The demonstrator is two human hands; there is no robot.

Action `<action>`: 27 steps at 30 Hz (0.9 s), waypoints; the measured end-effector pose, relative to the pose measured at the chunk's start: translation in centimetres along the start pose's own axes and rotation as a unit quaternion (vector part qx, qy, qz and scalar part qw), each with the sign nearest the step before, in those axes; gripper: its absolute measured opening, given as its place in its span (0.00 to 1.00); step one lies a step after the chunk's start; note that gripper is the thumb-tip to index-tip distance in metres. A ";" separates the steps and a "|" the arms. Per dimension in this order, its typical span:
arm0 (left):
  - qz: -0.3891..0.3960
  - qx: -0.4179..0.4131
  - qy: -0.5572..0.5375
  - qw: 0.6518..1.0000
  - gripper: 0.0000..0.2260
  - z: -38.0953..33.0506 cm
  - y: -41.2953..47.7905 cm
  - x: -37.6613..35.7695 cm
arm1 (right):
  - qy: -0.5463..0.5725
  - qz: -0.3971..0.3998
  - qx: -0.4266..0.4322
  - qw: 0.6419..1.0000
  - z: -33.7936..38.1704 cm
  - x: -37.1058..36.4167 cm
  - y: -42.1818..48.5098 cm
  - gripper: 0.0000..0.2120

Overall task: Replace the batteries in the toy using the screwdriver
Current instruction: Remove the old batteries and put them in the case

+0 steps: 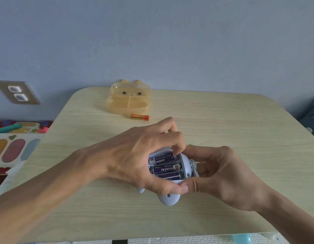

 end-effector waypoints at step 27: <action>-0.247 0.140 0.017 0.959 0.05 5.6 -0.2 8.1 | 0.020 -0.037 -0.028 0.999 -0.9 -0.1 0.0 0.36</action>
Point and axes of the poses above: each hand's wrist, its own y-axis towards the middle knuckle, its own x-axis out of the back of the hand, z = x × y, the point moved 1 cm from there along y, towards the middle knuckle, and after that the axes turned 1 degree about -x, right-handed, at the moved point
